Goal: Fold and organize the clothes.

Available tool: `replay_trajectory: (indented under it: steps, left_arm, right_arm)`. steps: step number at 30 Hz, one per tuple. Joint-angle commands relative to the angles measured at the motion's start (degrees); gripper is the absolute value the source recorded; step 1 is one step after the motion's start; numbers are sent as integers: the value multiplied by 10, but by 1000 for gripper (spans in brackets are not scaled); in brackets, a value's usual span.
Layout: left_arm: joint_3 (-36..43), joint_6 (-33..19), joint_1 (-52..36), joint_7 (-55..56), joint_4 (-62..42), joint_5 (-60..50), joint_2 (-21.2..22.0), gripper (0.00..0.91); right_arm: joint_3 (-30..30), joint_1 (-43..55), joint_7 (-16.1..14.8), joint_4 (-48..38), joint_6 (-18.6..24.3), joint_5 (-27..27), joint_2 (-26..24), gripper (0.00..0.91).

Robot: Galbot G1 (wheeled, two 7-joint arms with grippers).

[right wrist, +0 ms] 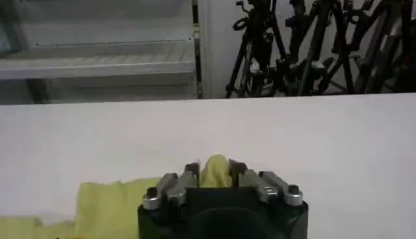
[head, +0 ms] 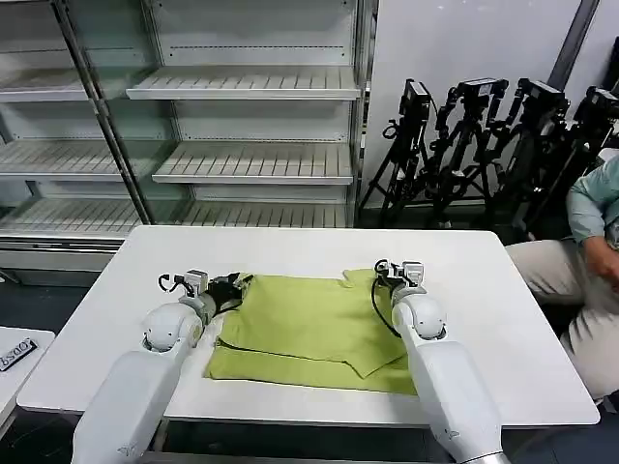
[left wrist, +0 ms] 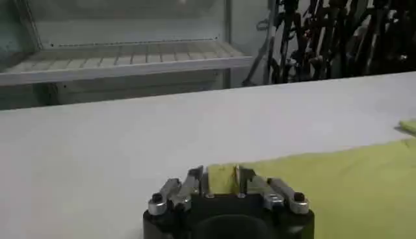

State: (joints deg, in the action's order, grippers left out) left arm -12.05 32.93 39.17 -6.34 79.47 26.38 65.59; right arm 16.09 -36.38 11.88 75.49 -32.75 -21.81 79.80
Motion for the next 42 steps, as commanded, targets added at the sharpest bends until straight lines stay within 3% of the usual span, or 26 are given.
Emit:
replay_trajectory:
  steps: [1, 9, 13, 18, 27, 36, 37, 38, 42]
  left_arm:
    - [2, 1, -5, -6, 9, 2, 1, 10]
    - [-23, 1, 73, 17, 151, 33, -41, 10]
    - [-47, 1, 150, 25, 235, 34, -63, 10]
    - [-85, 0, 222, 28, 282, 31, -65, 10]
    - [-122, -7, 276, 27, 334, 17, -67, 10]
    - [-127, -11, 263, 19, 293, 11, -71, 30]
    - [-128, -11, 263, 18, 293, 8, -70, 605]
    - [-129, -11, 263, 18, 294, 8, -69, 907]
    - [-127, 0, 286, 9, 338, -10, -78, 907]
  right_arm:
    - [-3, -3, -3, 26, 4, -6, -8, 0]
    - [-4, -76, 9, 213, -4, -51, -54, 0]
    - [5, -160, 16, 312, -4, -62, -92, 0]
    - [28, -269, 13, 402, -3, -52, -102, 0]
    - [65, -377, 11, 478, 9, 4, -101, 0]
    - [98, -388, 11, 475, 3, 18, -105, 0]
    - [96, -393, 11, 477, 3, 22, -104, 262]
    - [95, -395, 10, 479, 2, 25, -102, 907]
    - [96, -420, -8, 502, -3, 33, -101, 907]
